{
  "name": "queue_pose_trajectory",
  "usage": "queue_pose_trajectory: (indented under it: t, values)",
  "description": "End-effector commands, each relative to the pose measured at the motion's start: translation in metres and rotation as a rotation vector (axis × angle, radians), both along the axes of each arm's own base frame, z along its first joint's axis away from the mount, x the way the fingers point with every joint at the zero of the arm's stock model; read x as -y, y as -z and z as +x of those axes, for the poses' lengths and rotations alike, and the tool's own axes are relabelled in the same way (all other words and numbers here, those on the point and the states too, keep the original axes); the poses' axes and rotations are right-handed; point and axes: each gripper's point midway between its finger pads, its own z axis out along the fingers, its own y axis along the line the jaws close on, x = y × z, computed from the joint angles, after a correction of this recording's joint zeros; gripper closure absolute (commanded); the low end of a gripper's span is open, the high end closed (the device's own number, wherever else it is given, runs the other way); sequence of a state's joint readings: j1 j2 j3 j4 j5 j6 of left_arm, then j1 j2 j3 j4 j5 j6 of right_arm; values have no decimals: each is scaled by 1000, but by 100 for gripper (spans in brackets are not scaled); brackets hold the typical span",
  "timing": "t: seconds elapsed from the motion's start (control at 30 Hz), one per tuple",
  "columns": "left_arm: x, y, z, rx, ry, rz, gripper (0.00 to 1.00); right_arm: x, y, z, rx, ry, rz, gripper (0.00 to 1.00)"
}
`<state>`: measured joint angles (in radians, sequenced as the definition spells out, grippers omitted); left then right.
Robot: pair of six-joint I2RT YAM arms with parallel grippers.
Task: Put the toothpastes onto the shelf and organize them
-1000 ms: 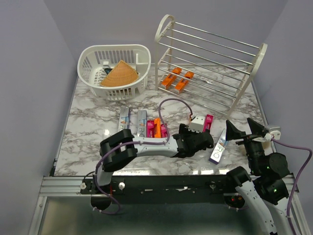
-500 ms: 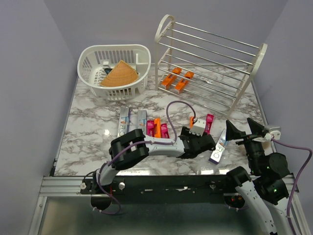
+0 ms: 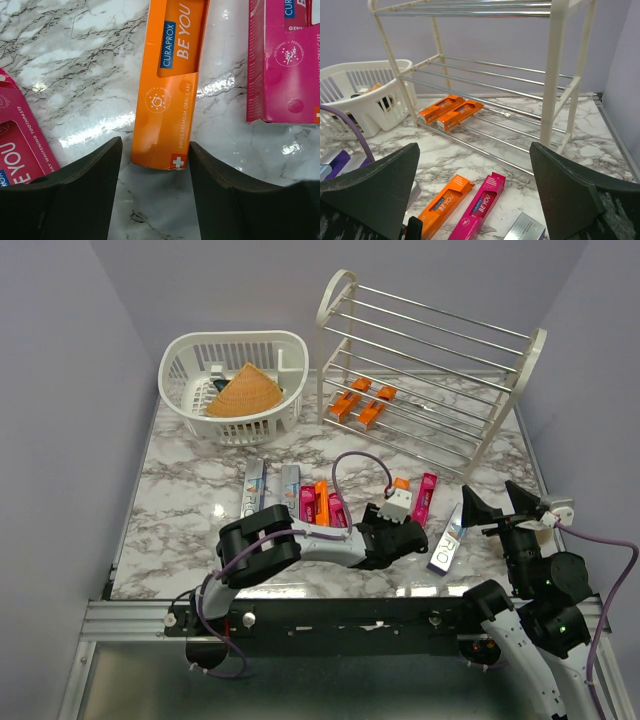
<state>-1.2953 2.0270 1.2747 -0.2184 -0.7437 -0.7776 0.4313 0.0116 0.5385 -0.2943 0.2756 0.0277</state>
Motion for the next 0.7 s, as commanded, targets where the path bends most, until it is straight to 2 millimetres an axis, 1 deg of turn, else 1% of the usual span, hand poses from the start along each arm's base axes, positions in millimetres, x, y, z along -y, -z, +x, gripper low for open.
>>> queue_pose_trajectory:
  t: [0.0,0.03,0.07,0.17,0.23,0.3,0.33,0.37,0.53,0.57,0.63,0.67]
  values:
    - [9,-16,6,54,43,-48,35,30,-42,-61,259,9,121,0]
    - [6,-13,6,53,50,-41,35,30,-42,-61,259,10,120,0]
    - [10,-15,6,61,56,-59,37,30,-42,-61,259,9,121,0]
    - [11,-16,6,67,74,-75,39,30,-42,-62,261,8,122,0]
    - [6,-14,5,69,78,-64,40,30,-42,-61,258,9,121,0]
    - [11,-21,7,82,81,-101,43,31,-42,-62,261,9,122,0]
    - [8,-18,7,82,81,-95,44,31,-42,-62,260,11,123,0]
    - [10,-22,7,89,82,-110,46,31,-42,-62,261,11,122,0]
    - [7,-22,6,101,93,-118,50,30,-42,-62,261,8,122,0]
    - [8,-23,6,104,96,-125,53,30,-42,-61,259,8,121,0]
    - [7,-25,6,107,102,-135,55,30,-42,-62,261,10,120,0]
    - [8,-27,7,110,102,-146,58,30,-42,-62,261,8,122,0]
